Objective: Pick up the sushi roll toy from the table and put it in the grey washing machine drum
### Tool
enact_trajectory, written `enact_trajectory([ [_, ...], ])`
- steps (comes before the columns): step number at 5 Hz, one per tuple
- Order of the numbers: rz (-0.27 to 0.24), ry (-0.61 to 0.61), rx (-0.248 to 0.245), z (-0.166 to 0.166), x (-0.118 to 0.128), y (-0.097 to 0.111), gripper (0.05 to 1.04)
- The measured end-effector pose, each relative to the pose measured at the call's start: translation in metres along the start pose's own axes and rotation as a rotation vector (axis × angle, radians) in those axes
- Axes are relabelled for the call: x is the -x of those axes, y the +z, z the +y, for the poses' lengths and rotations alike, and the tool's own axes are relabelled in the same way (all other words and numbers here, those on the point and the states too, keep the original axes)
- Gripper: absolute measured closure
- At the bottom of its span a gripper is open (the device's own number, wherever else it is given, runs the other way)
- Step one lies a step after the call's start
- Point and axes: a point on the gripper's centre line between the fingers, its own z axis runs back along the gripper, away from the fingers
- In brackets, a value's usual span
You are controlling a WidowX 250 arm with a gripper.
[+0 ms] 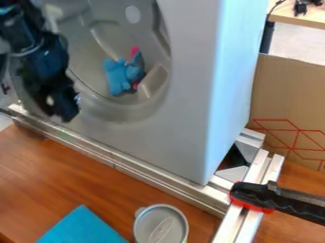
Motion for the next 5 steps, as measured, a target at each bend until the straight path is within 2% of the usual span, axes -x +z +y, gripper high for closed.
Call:
enact_trajectory([
  [1,-0.131,-0.041,-0.051,-0.014,-0.023,0.018,0.470],
  [2,-0.221,-0.054,-0.064,-0.039,-0.037,0.009,0.470],
  [3,-0.307,-0.015,-0.119,-0.043,-0.056,0.005,0.470],
  [4,-0.282,-0.002,-0.141,-0.037,-0.066,-0.006,0.470],
  [5,-0.283,0.017,-0.134,-0.036,-0.073,-0.006,0.470],
])
